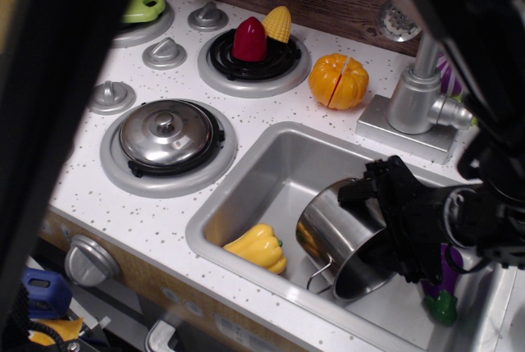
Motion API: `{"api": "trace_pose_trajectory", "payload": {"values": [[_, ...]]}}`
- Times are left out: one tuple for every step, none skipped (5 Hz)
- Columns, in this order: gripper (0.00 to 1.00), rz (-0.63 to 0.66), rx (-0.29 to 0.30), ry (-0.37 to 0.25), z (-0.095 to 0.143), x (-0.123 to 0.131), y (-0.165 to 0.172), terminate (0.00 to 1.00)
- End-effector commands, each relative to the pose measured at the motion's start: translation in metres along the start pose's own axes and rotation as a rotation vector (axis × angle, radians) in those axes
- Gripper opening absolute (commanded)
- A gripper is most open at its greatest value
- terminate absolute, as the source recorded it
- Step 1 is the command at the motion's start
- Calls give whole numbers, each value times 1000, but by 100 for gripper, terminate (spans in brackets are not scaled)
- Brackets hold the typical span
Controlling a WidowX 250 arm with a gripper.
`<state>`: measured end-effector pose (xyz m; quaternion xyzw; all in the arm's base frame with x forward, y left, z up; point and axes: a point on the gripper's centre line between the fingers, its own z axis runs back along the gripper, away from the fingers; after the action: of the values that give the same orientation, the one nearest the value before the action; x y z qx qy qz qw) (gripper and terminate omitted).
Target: Flip pot upright in sink
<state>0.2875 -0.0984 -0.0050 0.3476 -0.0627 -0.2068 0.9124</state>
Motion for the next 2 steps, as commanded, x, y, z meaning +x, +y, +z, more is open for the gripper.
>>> {"api": "trace_pose_trajectory", "payload": {"values": [[0, 95, -53, -93, 4, 4, 12, 0], [0, 151, -91, -69, 2, 3, 10, 0]]}}
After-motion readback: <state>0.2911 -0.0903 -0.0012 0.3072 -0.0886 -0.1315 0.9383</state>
